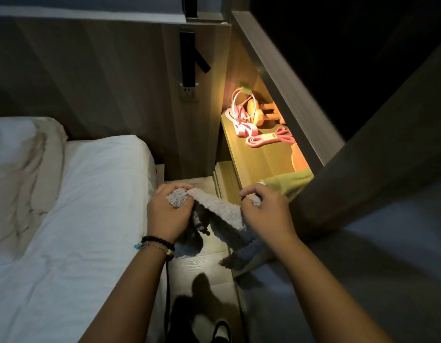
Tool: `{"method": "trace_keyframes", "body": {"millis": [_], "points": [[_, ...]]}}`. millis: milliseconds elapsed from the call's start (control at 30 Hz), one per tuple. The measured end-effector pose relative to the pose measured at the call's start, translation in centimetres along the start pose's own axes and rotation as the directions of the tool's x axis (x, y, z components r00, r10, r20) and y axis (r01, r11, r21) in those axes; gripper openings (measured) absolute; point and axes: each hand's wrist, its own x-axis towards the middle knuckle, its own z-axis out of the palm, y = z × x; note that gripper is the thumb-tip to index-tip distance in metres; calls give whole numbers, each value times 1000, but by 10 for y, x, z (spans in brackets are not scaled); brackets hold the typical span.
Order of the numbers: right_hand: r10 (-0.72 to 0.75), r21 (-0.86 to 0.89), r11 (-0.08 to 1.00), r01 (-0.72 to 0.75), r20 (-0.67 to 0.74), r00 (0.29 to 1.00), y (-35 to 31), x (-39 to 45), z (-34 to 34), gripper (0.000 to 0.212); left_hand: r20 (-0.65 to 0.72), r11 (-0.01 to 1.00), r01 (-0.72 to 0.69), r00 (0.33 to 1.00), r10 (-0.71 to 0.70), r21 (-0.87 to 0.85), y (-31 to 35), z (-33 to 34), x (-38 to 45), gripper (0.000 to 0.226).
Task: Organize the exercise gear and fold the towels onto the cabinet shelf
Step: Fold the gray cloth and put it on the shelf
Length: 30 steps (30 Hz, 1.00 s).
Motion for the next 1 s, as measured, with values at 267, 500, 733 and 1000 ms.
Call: {"method": "trace_keyframes", "body": {"millis": [267, 500, 733, 1000], "points": [[-244, -415, 831, 370, 326, 913, -49, 86, 28, 55, 6, 996, 53, 999, -53, -77, 1, -13, 112, 21], [-55, -239, 969, 57, 16, 998, -59, 156, 37, 19, 4, 935, -277, 959, 283, 219, 7, -27, 190, 17], [11, 181, 983, 23, -181, 983, -69, 225, 30, 12, 89, 952, -171, 984, 153, 255, 10, 19, 252, 7], [339, 403, 871, -282, -74, 938, -45, 274, 23, 15, 63, 962, 271, 960, -272, 31, 25, 79, 324, 9]]}}
